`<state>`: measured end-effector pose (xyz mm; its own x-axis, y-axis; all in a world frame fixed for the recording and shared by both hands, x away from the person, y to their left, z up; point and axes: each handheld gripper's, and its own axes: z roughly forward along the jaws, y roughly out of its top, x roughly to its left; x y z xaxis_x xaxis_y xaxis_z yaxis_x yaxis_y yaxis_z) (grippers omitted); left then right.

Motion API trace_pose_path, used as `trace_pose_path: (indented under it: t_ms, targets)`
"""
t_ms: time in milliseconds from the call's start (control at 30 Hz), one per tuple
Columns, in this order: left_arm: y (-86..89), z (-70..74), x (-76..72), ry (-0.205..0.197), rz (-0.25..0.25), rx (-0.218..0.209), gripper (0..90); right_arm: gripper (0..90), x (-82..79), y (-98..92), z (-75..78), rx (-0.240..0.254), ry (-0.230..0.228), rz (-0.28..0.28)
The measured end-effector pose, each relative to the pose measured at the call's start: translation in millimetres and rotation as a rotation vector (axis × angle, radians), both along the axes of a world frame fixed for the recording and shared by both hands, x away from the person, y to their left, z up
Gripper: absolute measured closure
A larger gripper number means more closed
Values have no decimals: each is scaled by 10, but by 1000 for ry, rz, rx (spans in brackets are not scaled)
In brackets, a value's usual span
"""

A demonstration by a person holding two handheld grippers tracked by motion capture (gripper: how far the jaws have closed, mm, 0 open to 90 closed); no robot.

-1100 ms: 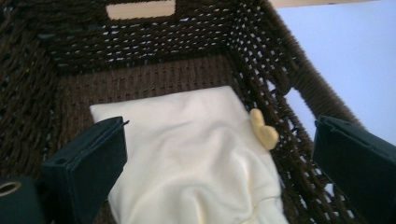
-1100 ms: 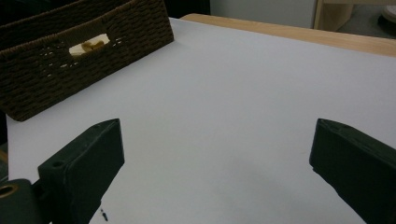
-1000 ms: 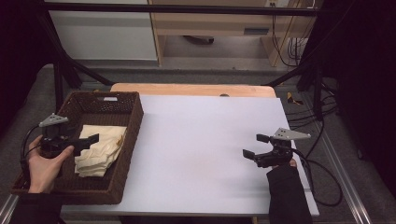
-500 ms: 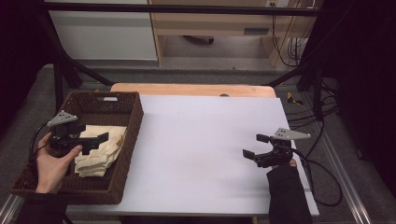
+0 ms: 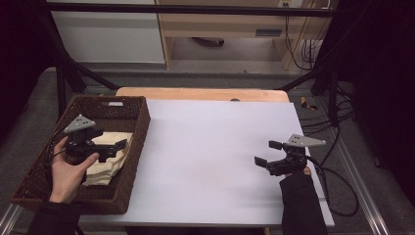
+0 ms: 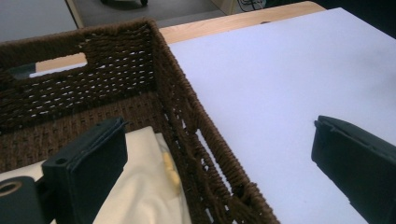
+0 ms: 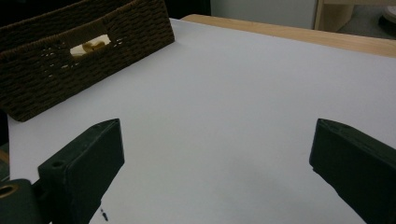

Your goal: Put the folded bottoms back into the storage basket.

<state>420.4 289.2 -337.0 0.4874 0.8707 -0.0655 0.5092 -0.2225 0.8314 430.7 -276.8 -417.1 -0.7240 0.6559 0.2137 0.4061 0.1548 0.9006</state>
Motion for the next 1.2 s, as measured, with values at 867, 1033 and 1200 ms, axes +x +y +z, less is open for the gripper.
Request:
trace_pose_path:
  t_ms: [867, 1033, 1200]
  targets:
    - [-365, -403, 43, 41, -63, -17, 33, 33, 4, 3, -5, -3, 1, 2]
    - [-367, -467, 21, 42, -66, -12, 33, 33, 5, 6, -9, -6, 2, 4]
    - [-373, -489, 14, 36, -73, -1, 33, 33, 6, 7, -11, -5, 3, 6]
